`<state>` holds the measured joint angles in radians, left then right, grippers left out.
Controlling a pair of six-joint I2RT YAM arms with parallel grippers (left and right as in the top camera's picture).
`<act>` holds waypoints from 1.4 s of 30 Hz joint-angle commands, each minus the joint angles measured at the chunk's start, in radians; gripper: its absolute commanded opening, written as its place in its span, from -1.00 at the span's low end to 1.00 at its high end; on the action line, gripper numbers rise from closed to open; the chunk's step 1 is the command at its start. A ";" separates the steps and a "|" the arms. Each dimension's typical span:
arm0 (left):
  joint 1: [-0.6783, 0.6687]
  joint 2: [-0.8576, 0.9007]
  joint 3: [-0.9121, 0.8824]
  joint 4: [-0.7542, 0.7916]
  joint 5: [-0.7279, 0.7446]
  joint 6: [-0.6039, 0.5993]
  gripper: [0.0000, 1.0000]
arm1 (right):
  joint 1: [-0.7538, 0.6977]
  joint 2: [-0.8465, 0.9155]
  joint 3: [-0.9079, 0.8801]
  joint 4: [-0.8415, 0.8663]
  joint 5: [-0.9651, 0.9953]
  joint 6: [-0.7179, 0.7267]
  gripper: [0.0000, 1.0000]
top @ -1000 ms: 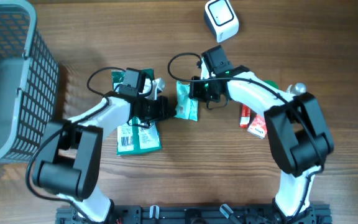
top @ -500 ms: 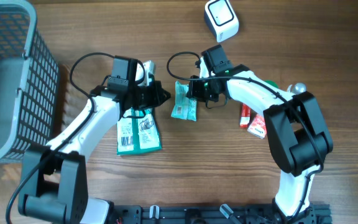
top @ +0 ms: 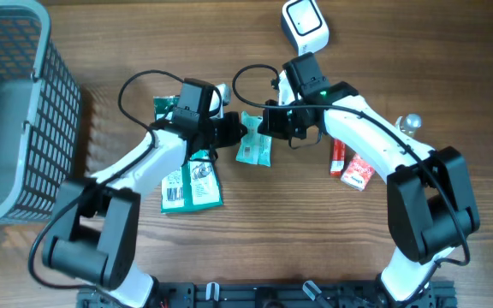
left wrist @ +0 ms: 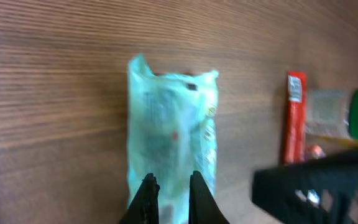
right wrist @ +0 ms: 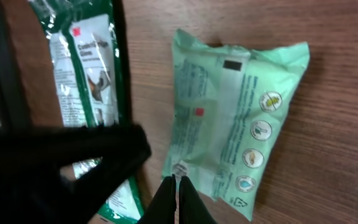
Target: Scan the item barcode
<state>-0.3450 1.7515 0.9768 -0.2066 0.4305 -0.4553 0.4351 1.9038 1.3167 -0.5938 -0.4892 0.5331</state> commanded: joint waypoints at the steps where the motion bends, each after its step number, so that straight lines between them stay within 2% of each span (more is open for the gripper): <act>1: -0.005 0.060 0.007 0.050 -0.032 -0.025 -0.92 | 0.005 0.023 -0.050 0.005 0.007 0.010 -0.91; 15: -0.005 0.206 0.007 0.114 -0.033 -0.023 -0.92 | 0.070 0.023 -0.205 0.103 0.093 0.047 -0.91; 18: 0.003 0.164 0.018 0.131 -0.032 -0.024 -0.92 | 0.071 0.022 -0.205 0.106 0.072 0.046 -0.92; 23: 0.018 -0.008 0.045 0.082 -0.032 -0.024 -0.92 | 0.051 -0.039 -0.135 0.068 -0.005 -0.029 -0.91; 24: 0.018 -0.057 0.045 0.045 -0.032 -0.024 -0.92 | 0.035 -0.073 -0.125 0.071 -0.005 -0.036 -0.87; 26: 0.018 -0.087 0.045 -0.013 -0.032 -0.024 -0.92 | 0.009 -0.111 -0.124 0.097 -0.005 -0.036 -0.65; 28: 0.014 -0.079 0.043 -0.071 -0.032 -0.024 -0.92 | -0.023 -0.130 -0.124 0.135 0.009 -0.036 -0.16; 33: -0.041 0.008 0.042 -0.106 -0.032 0.006 -0.92 | -0.095 -0.111 -0.132 0.156 0.010 -0.037 0.14; 42: -0.057 0.136 0.042 -0.115 -0.056 0.006 -0.92 | -0.108 0.008 -0.132 0.179 0.009 -0.058 0.15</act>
<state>-0.4000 1.8496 1.0195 -0.3077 0.4053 -0.4690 0.3290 1.8542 1.1770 -0.4274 -0.4744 0.4915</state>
